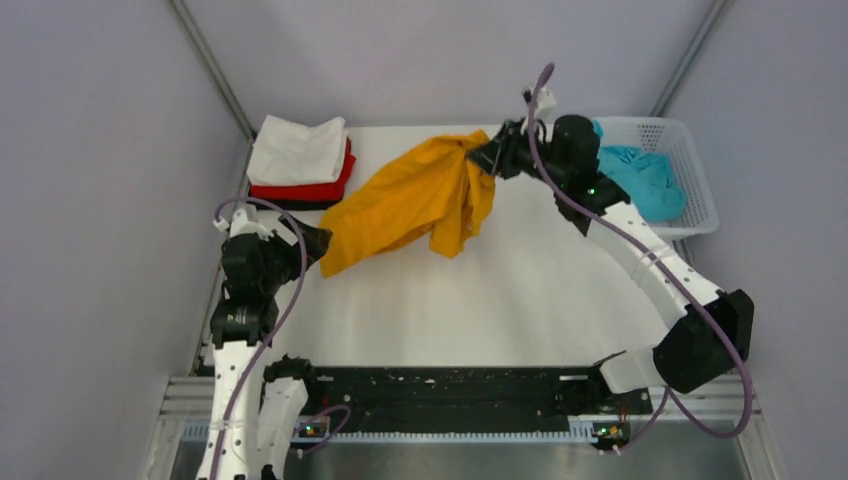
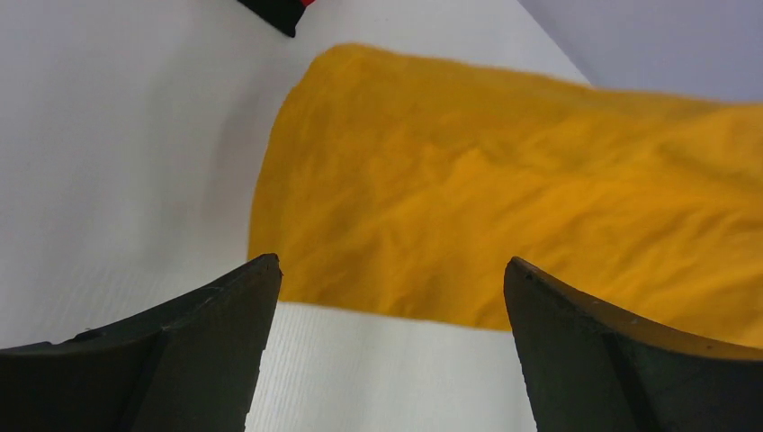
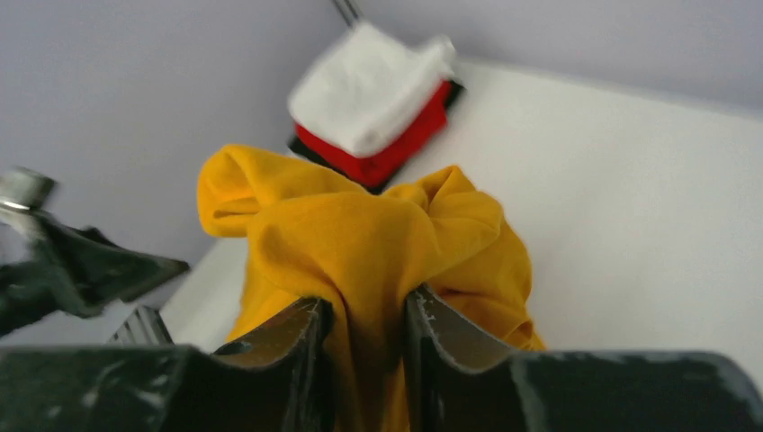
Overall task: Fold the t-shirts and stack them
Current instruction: Move the tshirt to the center of the board, then flatten out the tshirt
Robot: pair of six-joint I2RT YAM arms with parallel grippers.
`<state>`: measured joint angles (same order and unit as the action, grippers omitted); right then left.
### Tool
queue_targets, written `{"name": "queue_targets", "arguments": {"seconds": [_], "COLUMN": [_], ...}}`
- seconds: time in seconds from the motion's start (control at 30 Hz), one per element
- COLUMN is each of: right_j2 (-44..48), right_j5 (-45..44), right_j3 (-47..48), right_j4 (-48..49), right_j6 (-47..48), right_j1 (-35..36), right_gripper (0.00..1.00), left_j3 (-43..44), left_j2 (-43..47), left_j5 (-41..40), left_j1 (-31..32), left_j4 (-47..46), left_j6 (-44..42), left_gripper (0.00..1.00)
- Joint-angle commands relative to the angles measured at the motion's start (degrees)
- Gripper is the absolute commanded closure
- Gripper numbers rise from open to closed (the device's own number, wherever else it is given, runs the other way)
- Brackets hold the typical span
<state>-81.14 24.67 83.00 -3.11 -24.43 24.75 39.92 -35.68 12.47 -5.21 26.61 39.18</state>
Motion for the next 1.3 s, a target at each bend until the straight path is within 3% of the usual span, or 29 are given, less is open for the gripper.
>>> {"name": "queue_targets", "arguments": {"seconds": [0.0,0.07,0.13,0.2,0.33,0.53,0.8,0.93,1.03,1.13,1.2,1.27], "right_j2": [5.94,6.75,6.95,7.17,9.34,14.62,19.52,19.75,19.70,19.82,19.96,19.75], "right_j5": [-14.65,-29.92,-39.37,-43.68,-43.73,-39.48,-26.81,-29.68,-33.73,-33.76,-34.72,-34.79], "right_j3": [-19.70,-25.97,-28.06,-28.39,-31.35,-39.78,-47.37,-47.15,-47.14,-48.53,-49.88,-51.32], "right_j4": [6.63,4.21,-1.04,-5.31,-9.09,-10.82,-10.25,-12.07,-13.47,-11.89,-9.53,-6.37], "right_j6": [4.53,6.21,6.81,6.75,3.85,-1.72,-6.18,-5.82,-6.39,-9.54,-11.62,-13.23], "right_j1": [-0.34,-0.52,-0.68,-0.84,-0.77,-0.72,-0.50,5.88,11.27,14.60,16.97,18.54], "right_gripper": [0.53,0.30,0.10,0.01,0.01,0.01,0.01,0.01,0.01,0.02,0.04,0.05], "left_j3": [0.94,0.41,-0.07,-0.86,-3.34,-7.17,-8.72,-7.42,-6.89,-6.43,-5.75,-4.92], "left_j2": [-0.54,-1.79,-3.42,-5.11,-8.18,-12.39,-25.22,-32.94,-37.08,-40.37,-42.05,-43.18], "left_j5": [-3.99,-4.88,-5.20,-4.31,-2.91,-7.90,-4.53,-3.23,-3.11,-3.18,-4.12,-5.23], "left_j1": [0.07,0.03,0.03,0.03,0.03,0.12,0.12,0.42,1.30,2.87,4.40,4.93], "left_j4": [4.08,6.16,7.46,7.50,8.59,11.05,1.59,-1.57,-3.87,-5.73,-6.25,-6.03], "left_j6": [0.68,0.18,0.24,0.67,0.74,2.46,2.98,2.97,3.17,3.78,4.17,4.34], "left_gripper": [0.01,0.01,0.01,0.01,0.01,0.01,0.02,0.06,0.16,0.37,0.57,0.94]}}
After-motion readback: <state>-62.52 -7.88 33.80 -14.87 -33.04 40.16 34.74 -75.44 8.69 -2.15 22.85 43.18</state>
